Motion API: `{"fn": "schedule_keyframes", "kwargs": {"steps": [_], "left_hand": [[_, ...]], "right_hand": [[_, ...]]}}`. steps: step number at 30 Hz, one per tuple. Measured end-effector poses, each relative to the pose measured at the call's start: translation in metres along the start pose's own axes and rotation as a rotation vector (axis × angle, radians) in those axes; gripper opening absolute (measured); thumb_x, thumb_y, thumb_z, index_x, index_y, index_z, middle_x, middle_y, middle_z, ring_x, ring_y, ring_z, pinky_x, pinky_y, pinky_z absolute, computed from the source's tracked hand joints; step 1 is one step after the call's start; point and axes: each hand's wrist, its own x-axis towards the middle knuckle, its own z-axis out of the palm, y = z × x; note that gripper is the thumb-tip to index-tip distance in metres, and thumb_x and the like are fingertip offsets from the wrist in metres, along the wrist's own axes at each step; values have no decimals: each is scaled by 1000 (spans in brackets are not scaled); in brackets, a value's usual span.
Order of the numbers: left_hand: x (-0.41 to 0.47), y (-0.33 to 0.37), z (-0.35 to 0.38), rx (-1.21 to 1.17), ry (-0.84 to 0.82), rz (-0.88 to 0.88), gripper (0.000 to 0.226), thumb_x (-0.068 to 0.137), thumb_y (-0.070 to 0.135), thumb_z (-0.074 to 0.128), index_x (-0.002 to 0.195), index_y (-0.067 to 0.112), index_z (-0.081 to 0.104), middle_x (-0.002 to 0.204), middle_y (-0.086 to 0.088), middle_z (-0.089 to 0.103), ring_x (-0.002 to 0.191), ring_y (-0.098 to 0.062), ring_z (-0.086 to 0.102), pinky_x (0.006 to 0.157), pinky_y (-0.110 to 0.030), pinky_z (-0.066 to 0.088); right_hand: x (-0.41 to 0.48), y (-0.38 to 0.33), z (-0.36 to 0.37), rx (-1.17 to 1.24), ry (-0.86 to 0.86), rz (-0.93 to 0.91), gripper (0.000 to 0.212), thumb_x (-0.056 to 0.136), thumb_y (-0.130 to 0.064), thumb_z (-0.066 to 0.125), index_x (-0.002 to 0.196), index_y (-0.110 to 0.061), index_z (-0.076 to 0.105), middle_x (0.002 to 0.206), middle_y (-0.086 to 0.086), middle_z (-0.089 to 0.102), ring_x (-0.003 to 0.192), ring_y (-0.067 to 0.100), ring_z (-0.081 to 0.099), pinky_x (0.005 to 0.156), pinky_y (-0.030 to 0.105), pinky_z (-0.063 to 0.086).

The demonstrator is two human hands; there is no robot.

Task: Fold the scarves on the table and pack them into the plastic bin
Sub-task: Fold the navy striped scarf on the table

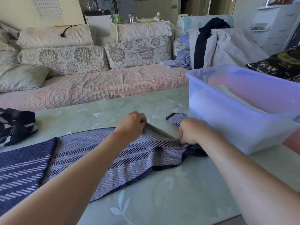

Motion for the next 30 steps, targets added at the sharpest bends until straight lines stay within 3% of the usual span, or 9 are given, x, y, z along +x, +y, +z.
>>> {"fn": "schedule_keyframes", "kwargs": {"steps": [4, 6, 10, 12, 15, 19, 24, 27, 30], "left_hand": [[27, 2, -1, -68, 198, -146, 20, 96, 7, 45, 105, 11, 61, 97, -9, 64, 81, -26, 58, 63, -31, 41], [38, -1, 5, -170, 157, -219, 31, 96, 5, 45, 125, 13, 53, 122, -14, 59, 91, -30, 59, 66, -33, 44], [33, -2, 31, -236, -234, -215, 72, 94, 1, 49, 154, 27, 19, 161, -4, 15, 139, -29, 36, 96, -27, 38], [18, 0, 43, -159, -192, -126, 57, 94, 7, 53, 145, 27, 38, 151, -4, 31, 130, -25, 44, 100, -26, 36], [-14, 10, 52, -123, -70, 99, 23, 87, 34, 66, 109, 26, 62, 107, 4, 54, 98, -17, 53, 89, -33, 46], [-45, 24, 65, 163, -130, 216, 52, 71, 69, 51, 108, 35, 64, 110, 8, 54, 110, -16, 48, 93, -35, 42], [-57, 45, 63, -32, -147, 197, 27, 83, 45, 61, 105, 33, 72, 101, 12, 61, 100, -17, 59, 83, -25, 42], [-64, 64, 54, -250, -397, 174, 17, 84, 41, 65, 95, 31, 74, 90, 14, 67, 85, -7, 63, 74, -21, 47], [-64, 66, 50, -363, -378, 99, 16, 88, 34, 62, 91, 25, 75, 86, 6, 72, 80, -12, 64, 73, -29, 52]], "right_hand": [[12, 11, -2, 253, 529, 128, 8, 86, -21, 65, 87, -16, 70, 89, 6, 68, 85, 32, 63, 68, 31, 47], [13, 16, 4, 365, 677, 87, 12, 90, -15, 60, 96, -15, 70, 99, 8, 69, 94, 35, 62, 75, 35, 47], [15, 17, 23, 380, 346, -219, 47, 78, -3, 57, 119, -25, 67, 126, 1, 60, 118, 27, 57, 102, 37, 44], [13, 17, 30, 261, 172, -281, 57, 76, -6, 55, 127, -30, 61, 131, -1, 57, 124, 24, 54, 105, 39, 43], [6, 19, 31, 129, 106, -271, 54, 79, -14, 59, 129, -34, 59, 129, -2, 60, 122, 23, 55, 101, 38, 45], [-2, 22, 21, 101, 109, -216, 31, 79, -5, 56, 83, -35, 63, 107, -6, 70, 105, 23, 63, 88, 31, 49], [-18, 29, -7, -107, 16, -63, 23, 82, -5, 54, 88, -20, 69, 102, 0, 68, 93, 27, 62, 75, 30, 46], [-29, 19, -17, -140, -274, -42, 21, 77, -22, 65, 96, -16, 74, 102, 2, 70, 85, 25, 63, 71, 32, 53], [-38, 1, -20, -9, -213, -57, 12, 73, -25, 59, 69, -15, 62, 73, 4, 60, 64, 24, 54, 53, 28, 38]]}}
